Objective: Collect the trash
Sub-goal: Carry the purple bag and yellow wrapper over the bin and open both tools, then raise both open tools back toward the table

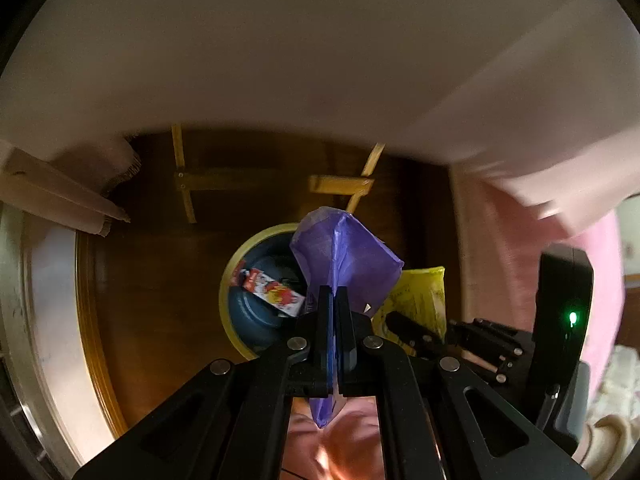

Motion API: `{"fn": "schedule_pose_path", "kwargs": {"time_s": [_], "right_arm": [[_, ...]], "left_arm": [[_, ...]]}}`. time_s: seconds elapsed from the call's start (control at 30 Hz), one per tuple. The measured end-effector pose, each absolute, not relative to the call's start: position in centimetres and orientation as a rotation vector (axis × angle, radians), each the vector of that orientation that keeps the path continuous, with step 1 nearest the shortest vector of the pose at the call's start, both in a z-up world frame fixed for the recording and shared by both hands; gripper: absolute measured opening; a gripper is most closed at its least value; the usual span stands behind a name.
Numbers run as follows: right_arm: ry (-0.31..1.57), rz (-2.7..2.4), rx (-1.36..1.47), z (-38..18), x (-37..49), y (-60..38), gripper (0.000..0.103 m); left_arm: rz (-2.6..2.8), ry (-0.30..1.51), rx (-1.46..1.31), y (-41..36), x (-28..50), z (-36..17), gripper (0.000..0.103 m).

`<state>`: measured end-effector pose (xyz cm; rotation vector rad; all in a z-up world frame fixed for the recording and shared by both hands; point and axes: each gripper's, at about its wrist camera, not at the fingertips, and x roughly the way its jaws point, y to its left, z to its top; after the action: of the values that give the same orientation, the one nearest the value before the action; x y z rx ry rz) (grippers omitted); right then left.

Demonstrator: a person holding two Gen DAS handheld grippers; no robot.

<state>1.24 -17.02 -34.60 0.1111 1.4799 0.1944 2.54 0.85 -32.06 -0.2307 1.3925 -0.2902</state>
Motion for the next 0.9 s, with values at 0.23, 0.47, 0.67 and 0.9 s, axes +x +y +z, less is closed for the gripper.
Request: {"fn": "schedule_pose_path", "kwargs": {"time_s": [0.23, 0.47, 0.67, 0.9], "right_arm": [[1.503, 0.215, 0.082, -43.6, 0.9, -17.2, 0.009], [1.494, 0.213, 0.112, -45.6, 1.5, -17.9, 0.047], [1.487, 0.227, 0.122, -44.6, 2.3, -18.0, 0.049], [1.471, 0.199, 0.164, -38.5, 1.7, -18.3, 0.049]], "left_arm": [[-0.276, 1.431, -0.133, -1.4, 1.7, -40.9, 0.001], [-0.221, 1.444, -0.037, -2.0, 1.3, -46.0, 0.045], [-0.192, 1.437, -0.029, -0.6, 0.8, -44.5, 0.071], [-0.178, 1.388, -0.001, 0.1, 0.3, -38.0, 0.076]]}}
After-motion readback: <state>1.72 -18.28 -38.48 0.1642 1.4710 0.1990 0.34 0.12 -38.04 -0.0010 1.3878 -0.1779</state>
